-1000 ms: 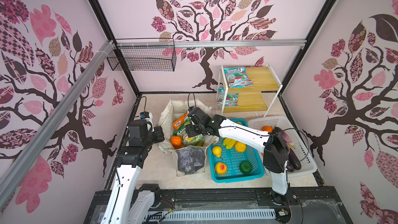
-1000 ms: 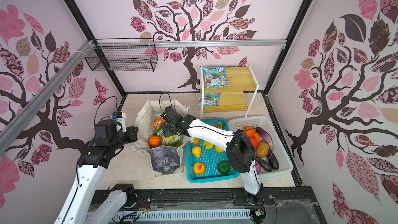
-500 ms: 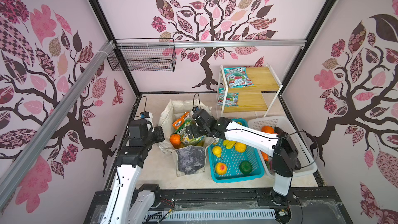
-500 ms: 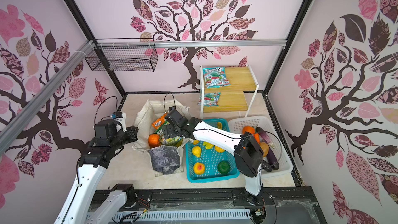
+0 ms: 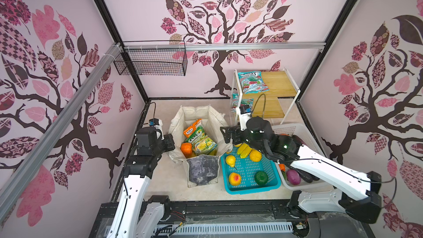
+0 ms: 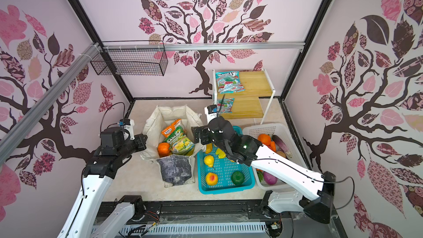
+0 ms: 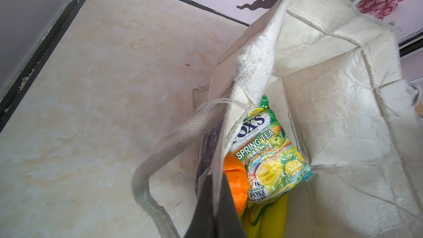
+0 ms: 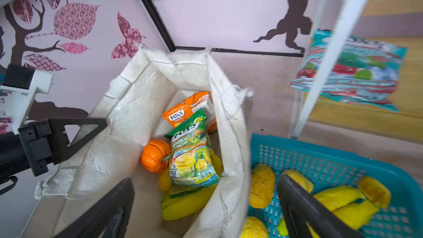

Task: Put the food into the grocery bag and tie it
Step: 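Move the right gripper back over the white vegetable basket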

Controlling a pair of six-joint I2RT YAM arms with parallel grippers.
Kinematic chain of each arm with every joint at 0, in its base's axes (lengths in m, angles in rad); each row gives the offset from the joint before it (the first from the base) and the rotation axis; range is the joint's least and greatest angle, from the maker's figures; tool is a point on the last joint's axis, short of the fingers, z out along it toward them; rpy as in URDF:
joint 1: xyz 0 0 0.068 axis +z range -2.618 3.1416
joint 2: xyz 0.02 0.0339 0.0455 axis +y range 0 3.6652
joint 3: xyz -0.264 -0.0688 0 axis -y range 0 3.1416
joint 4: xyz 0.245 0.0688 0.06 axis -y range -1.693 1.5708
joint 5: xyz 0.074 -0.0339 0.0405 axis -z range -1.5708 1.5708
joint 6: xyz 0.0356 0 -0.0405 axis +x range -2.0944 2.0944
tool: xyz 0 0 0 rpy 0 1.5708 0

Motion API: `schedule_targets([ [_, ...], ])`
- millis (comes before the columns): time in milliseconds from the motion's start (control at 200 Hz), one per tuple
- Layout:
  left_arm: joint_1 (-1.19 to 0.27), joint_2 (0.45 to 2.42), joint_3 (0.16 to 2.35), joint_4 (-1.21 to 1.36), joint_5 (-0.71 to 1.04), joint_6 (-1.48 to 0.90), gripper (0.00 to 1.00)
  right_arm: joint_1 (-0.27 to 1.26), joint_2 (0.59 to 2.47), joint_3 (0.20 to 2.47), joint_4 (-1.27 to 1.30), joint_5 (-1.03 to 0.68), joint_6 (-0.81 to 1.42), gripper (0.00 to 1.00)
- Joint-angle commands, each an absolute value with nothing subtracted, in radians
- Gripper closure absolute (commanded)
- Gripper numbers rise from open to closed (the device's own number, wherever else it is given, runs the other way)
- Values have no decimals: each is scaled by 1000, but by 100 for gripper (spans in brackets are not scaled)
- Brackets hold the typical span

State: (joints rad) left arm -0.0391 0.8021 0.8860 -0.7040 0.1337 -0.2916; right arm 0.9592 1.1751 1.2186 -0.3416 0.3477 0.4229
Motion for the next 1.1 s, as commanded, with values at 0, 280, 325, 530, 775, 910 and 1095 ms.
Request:
schedule_targets([
  [0, -37, 803, 862, -678, 141, -293, 100, 935, 1043, 1176, -352, 476, 384, 0],
  [280, -35, 810, 862, -675, 149, -292, 100, 642, 814, 1014, -476, 518, 350, 0],
  [325, -37, 812, 862, -678, 150, -291, 100, 579, 793, 980, -474, 487, 365, 0],
  [530, -36, 807, 861, -679, 148, -291, 100, 248, 836, 819, -432, 172, 471, 0],
  [775, -38, 812, 861, -679, 147, -290, 100, 98, 902, 673, -341, 131, 521, 0],
  [910, -37, 805, 861, -679, 147, -291, 100, 97, 915, 620, -312, 182, 557, 0],
  [1095, -37, 802, 862, -680, 141, -291, 100, 96, 849, 549, -293, 343, 583, 0],
])
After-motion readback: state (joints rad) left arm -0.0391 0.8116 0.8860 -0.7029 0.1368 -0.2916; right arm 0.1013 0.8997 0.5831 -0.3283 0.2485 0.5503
